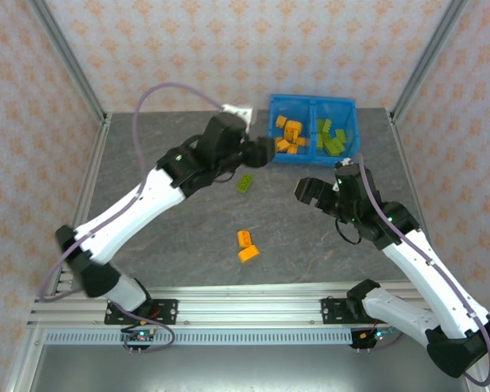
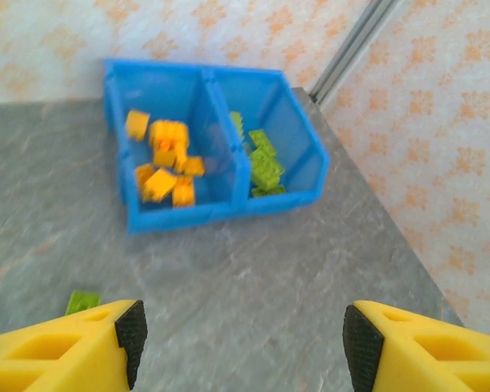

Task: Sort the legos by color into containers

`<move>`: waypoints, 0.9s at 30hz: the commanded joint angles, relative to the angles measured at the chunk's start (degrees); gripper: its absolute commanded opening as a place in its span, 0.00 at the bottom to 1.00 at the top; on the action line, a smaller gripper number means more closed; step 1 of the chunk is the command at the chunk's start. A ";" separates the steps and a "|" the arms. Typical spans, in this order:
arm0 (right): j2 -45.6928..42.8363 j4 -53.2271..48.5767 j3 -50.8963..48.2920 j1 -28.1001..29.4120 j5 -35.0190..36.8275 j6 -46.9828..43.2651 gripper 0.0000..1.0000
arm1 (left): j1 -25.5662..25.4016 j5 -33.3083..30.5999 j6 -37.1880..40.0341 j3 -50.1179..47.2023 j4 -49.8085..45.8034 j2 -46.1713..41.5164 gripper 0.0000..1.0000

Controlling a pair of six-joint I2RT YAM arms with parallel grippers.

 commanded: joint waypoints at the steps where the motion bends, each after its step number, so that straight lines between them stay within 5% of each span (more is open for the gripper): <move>1: 1.38 -1.34 0.24 -0.14 -10.61 -4.84 0.97 | -0.34 -0.08 -6.84 -12.11 -5.42 -2.81 0.68; 5: 4.05 -3.20 -0.56 -0.12 -23.51 -8.30 0.97 | -1.45 7.46 -12.44 -23.55 -6.72 -6.41 0.68; 8: 5.21 -4.39 -1.22 -0.13 -26.79 -10.12 0.97 | -2.90 10.55 -15.53 -29.69 -5.23 -5.38 0.68; 14: 7.19 -4.26 -2.50 -0.16 -28.87 -11.30 0.97 | -3.73 11.49 -18.29 -35.03 0.46 0.68 0.69; 27: 6.82 -4.96 -3.72 -0.15 -24.39 -11.13 0.95 | -3.80 14.61 -17.10 -30.46 4.35 14.76 0.70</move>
